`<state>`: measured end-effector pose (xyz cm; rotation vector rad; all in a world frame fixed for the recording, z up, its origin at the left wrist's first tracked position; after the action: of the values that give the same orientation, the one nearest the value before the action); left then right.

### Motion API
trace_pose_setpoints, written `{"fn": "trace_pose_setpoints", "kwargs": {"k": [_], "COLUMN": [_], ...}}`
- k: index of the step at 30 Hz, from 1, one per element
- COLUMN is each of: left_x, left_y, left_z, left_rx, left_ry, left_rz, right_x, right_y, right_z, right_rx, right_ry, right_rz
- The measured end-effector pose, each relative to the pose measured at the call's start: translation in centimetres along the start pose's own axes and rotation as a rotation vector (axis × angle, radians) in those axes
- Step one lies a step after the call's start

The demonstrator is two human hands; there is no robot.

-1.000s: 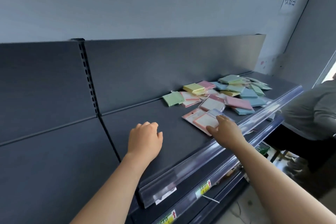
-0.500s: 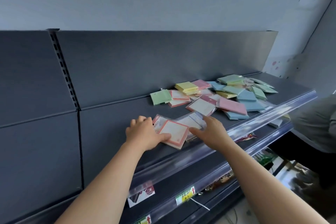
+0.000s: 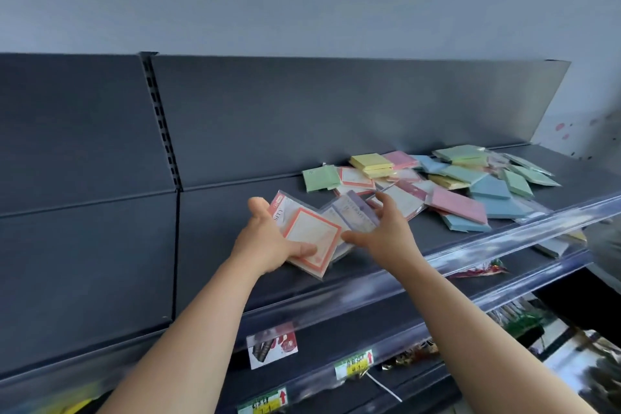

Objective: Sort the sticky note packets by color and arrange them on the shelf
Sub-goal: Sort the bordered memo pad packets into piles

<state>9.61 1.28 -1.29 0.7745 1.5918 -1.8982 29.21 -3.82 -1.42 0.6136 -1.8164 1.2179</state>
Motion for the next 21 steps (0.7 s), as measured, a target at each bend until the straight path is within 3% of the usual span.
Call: {"fn": "trace_pose_setpoints", "kwargs": {"k": [4, 11, 21], "left_x": [1.3, 4.8, 13.6], "left_y": [-2.5, -8.0, -17.5], "left_z": [0.8, 2.6, 6.0], "left_rx": [-0.103, -0.307, -0.548], "left_ry": [0.009, -0.019, -0.089], "left_rz": [0.118, 0.259, 0.338], "right_x": [2.6, 7.3, 14.4], "right_y": [1.4, 6.7, 16.4], "right_z": [0.0, -0.3, 2.1], "right_rx": [-0.014, 0.018, 0.150], "right_ry": [-0.073, -0.297, -0.371], "right_rz": [-0.181, -0.075, -0.198]}}
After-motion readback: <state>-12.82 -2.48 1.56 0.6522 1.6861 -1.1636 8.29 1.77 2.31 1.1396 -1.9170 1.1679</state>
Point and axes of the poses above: each hand's wrist, its own z-axis away from the middle knuckle, its own y-axis out of the palm, x = y × z, the point moved 1 cm from there along -z, towards the middle knuckle, and after that the axes turned 6 degrees about -y, right-handed, at the moved point
